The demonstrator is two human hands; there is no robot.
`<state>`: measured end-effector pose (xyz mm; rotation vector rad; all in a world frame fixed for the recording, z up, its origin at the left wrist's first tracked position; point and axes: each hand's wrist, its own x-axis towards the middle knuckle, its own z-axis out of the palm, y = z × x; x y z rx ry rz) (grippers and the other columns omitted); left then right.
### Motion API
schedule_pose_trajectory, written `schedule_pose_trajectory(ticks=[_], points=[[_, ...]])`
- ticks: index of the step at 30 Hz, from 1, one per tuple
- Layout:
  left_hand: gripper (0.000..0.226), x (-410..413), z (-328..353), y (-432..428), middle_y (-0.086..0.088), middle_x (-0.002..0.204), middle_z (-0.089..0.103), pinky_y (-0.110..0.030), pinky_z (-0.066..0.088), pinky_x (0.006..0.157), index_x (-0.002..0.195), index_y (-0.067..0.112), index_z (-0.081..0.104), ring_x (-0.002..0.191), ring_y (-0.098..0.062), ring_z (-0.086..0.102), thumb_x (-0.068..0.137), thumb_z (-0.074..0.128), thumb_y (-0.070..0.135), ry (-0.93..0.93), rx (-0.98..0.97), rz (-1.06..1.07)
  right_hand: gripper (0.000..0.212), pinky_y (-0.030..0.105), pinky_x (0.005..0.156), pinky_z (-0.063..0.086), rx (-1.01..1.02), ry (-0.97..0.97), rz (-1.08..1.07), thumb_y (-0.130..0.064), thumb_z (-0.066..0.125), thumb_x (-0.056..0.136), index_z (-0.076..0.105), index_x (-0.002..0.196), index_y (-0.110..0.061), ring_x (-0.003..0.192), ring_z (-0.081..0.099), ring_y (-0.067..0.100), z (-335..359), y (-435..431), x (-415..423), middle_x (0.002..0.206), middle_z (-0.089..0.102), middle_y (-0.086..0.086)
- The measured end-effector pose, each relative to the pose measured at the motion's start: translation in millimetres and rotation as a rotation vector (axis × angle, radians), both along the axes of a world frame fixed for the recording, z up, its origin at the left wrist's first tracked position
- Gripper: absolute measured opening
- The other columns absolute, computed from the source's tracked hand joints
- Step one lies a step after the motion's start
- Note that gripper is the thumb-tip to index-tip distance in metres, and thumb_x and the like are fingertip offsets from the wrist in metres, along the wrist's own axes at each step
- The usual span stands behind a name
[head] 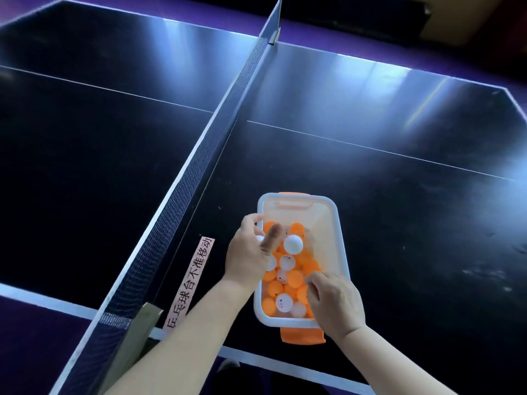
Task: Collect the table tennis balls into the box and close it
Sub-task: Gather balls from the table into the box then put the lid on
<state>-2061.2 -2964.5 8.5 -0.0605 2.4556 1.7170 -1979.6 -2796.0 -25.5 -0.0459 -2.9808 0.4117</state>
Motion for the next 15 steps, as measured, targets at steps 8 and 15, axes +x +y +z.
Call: schedule_pose_trajectory(ticks=[8, 15], points=[[0.040, 30, -9, 13, 0.013, 0.108, 0.050, -0.033, 0.042, 0.094, 0.113, 0.029, 0.043, 0.107, -0.015, 0.047, 0.074, 0.043, 0.021, 0.026, 0.039, -0.043, 0.009, 0.027, 0.042, 0.041, -0.052, 0.009, 0.022, -0.015, 0.059, 0.071, 0.062, 0.066, -0.021, 0.048, 0.052, 0.016, -8, 9, 1, 0.055, 0.059, -0.006], [0.058, 43, -33, 20, -0.002, 0.139, 0.045, -0.038, 0.042, 0.099, 0.142, 0.020, 0.027, 0.124, -0.020, 0.044, 0.090, 0.051, 0.023, -0.270, -0.292, 0.116, 0.010, 0.027, 0.045, 0.042, -0.086, -0.006, 0.098, -0.016, 0.057, 0.071, 0.059, 0.064, -0.022, 0.049, 0.049, 0.015, -13, 16, 0, 0.054, 0.056, -0.006]])
